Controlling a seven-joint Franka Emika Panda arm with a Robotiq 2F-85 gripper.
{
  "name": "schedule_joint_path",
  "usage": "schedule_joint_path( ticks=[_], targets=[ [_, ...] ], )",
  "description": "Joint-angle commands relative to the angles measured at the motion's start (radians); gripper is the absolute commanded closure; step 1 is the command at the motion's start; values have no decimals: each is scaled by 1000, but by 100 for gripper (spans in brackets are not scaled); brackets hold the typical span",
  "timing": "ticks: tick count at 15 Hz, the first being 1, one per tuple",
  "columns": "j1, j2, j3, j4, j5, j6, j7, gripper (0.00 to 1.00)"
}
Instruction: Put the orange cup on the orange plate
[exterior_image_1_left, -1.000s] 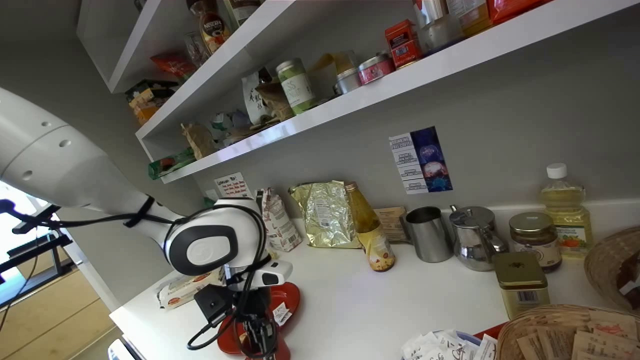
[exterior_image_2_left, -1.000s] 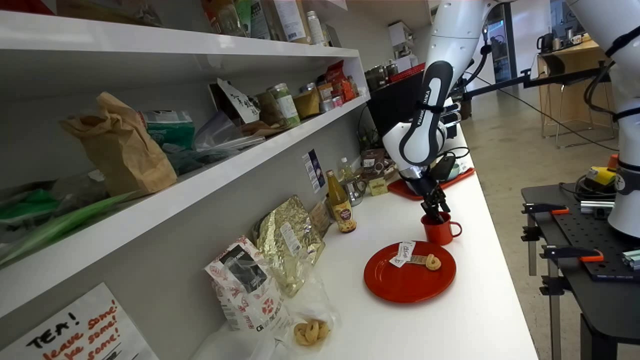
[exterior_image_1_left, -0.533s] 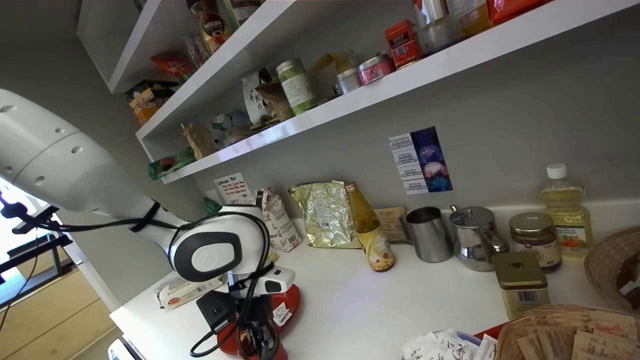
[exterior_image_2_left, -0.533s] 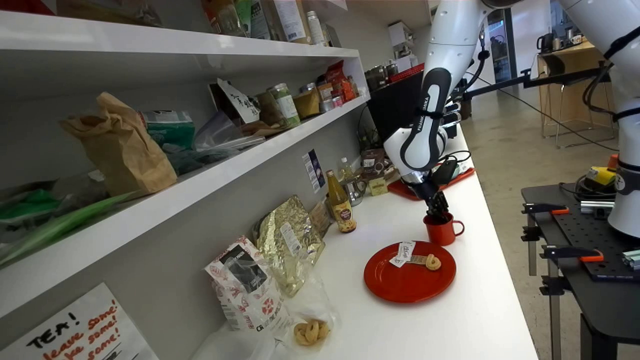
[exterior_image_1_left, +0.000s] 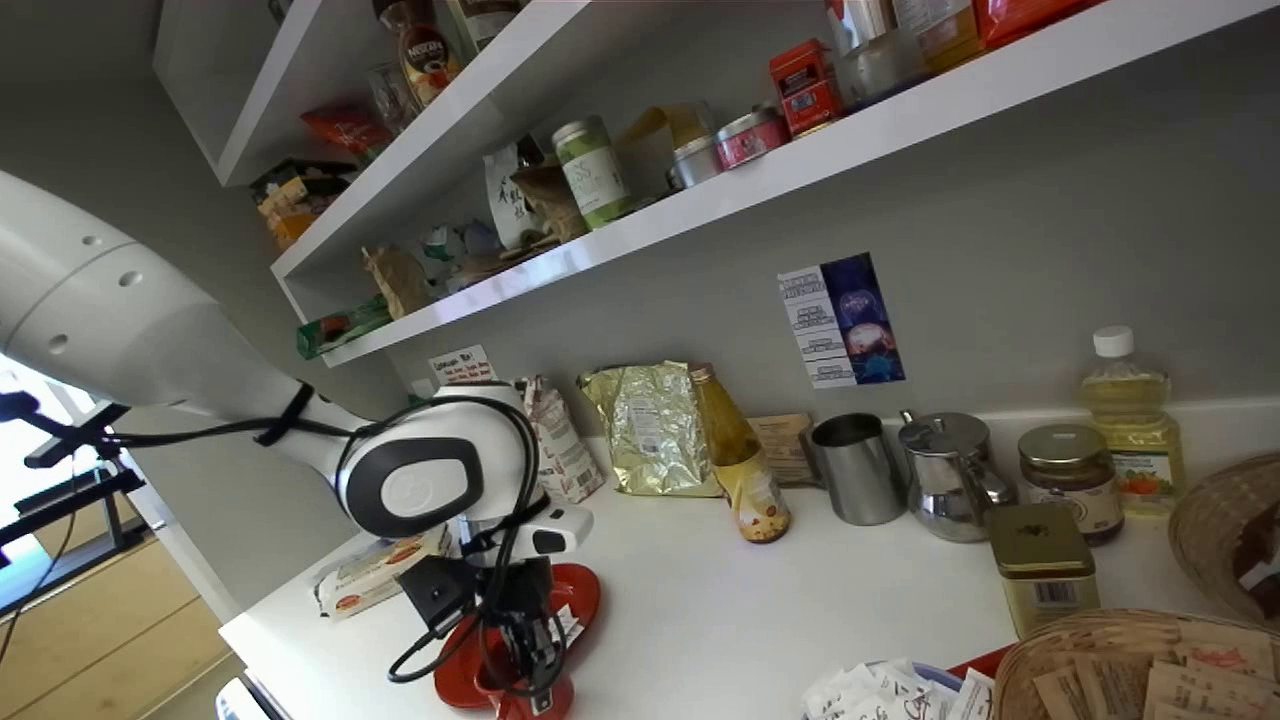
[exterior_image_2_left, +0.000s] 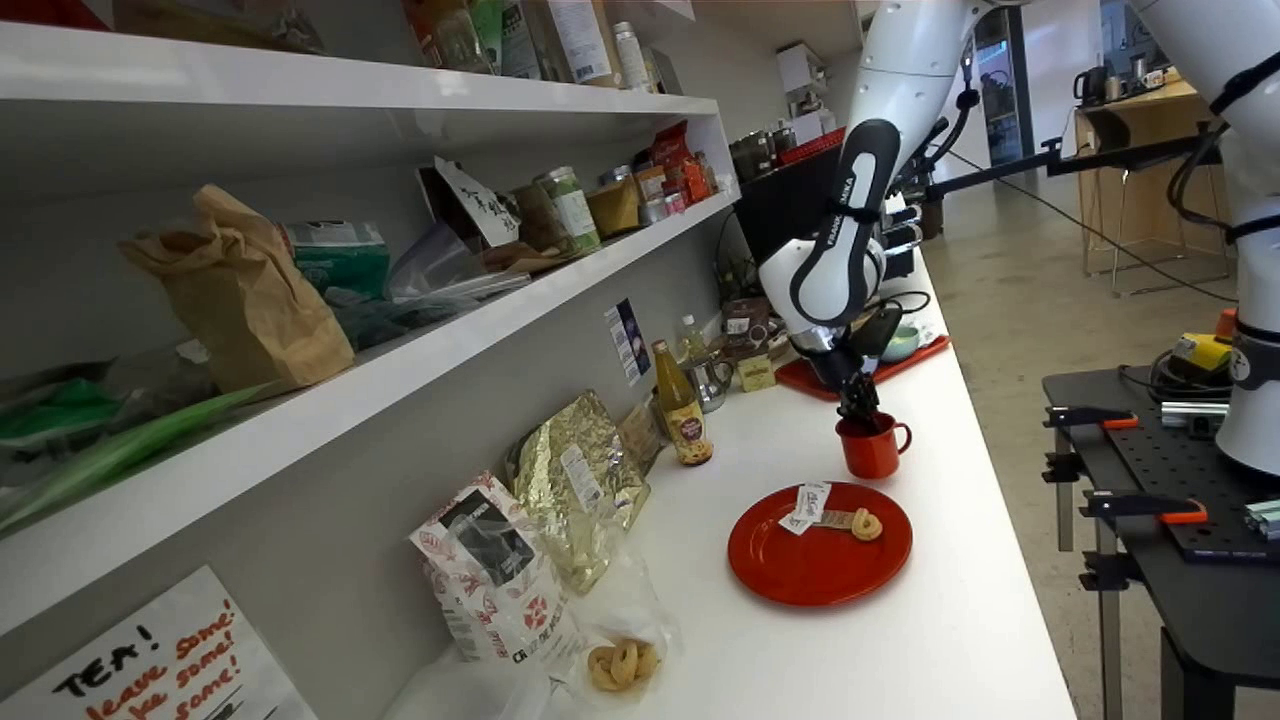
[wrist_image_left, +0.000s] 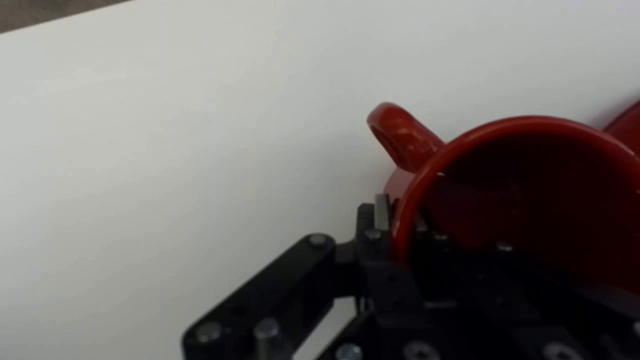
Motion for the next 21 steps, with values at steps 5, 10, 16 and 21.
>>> schedule_joint_path(
  ticks=[5,10,16,21],
  targets=[
    [60,-269,31,-20,-33,-14,27,98],
    [160,-310,115,42,-98,-52,114,98],
    [261,-184,188,156,-206,-115,211,98],
    [280,-70,174,205,-218,-132,189,98]
  ],
)
